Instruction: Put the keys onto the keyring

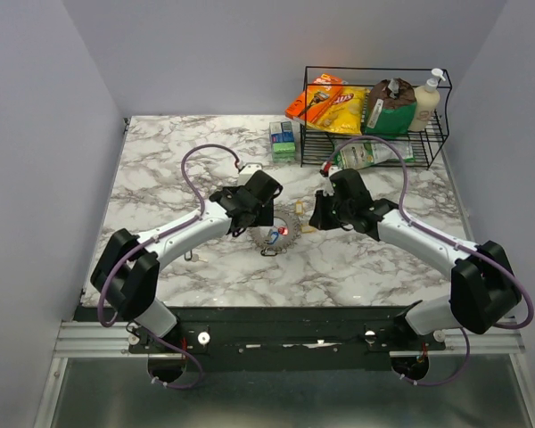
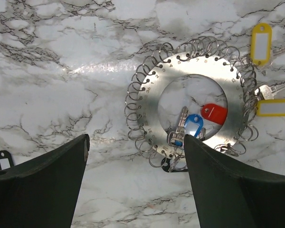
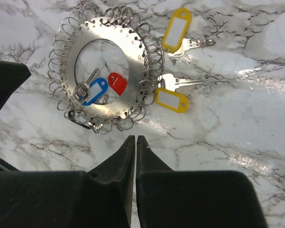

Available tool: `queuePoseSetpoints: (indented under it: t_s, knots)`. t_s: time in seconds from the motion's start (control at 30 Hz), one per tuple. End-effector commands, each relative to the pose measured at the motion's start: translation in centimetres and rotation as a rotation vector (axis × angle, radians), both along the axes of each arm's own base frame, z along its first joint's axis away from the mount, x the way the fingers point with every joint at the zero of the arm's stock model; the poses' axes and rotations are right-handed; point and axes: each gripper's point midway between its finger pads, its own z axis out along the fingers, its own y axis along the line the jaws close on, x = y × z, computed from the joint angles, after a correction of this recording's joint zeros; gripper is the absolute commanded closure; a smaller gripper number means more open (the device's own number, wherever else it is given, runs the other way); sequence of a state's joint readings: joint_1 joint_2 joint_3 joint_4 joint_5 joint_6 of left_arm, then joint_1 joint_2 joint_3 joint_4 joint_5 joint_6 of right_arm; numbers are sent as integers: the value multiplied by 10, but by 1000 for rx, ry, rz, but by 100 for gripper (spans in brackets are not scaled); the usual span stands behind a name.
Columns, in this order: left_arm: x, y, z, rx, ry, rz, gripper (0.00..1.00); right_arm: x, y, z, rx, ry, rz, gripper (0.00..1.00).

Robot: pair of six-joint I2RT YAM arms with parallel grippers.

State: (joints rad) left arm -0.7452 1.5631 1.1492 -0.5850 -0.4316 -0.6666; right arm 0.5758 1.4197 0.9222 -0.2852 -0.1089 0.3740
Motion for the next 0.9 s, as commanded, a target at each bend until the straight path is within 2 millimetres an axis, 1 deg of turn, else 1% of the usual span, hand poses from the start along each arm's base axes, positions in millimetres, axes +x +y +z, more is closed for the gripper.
queuePoseSetpoints:
  t_s: [0.0,0.03,0.07,0.13,0.17,0.2,0.27,0.37,0.43,0.5,0.53,0.57,0.63,0.67,0.83,0.87]
  knots:
    - [-2,-2,3,-93,7,-15,11,-3,9,-1,43,-3,47,87]
    - [-3,-1,0,-97,12,-15,12,-2,10,-4,40,2,49,87]
    - [-5,3,-7,-103,32,-16,12,-2,10,-5,37,5,50,86]
    - [-2,3,-12,-122,38,-14,14,-1,11,-7,38,9,54,86]
    - [-3,6,-20,-120,58,-12,14,-1,12,-9,37,10,58,86]
    - [0,7,-23,-150,71,-9,14,0,12,-9,36,8,58,86]
    - [1,10,-32,-166,96,-5,14,2,12,-13,24,9,59,86]
    - [5,8,-36,-222,116,-13,14,4,11,-19,6,18,56,84]
    - [8,8,-37,-242,128,-15,14,4,14,-19,10,24,65,83]
    - [11,8,-39,-245,135,-13,14,5,15,-21,9,33,70,79]
    - [12,8,-39,-245,136,-12,14,5,16,-23,9,39,76,76]
    - [14,8,-39,-244,136,-12,14,5,18,-24,11,44,80,71]
    - [15,8,-41,-243,144,-12,14,5,20,-25,16,53,86,66]
    - [16,8,-41,-243,146,-15,14,3,22,-25,27,62,95,62]
    - [16,8,-44,-230,158,-26,13,-4,28,-28,58,103,117,54]
    - [16,8,-46,-227,160,-28,13,-6,29,-29,61,112,122,51]
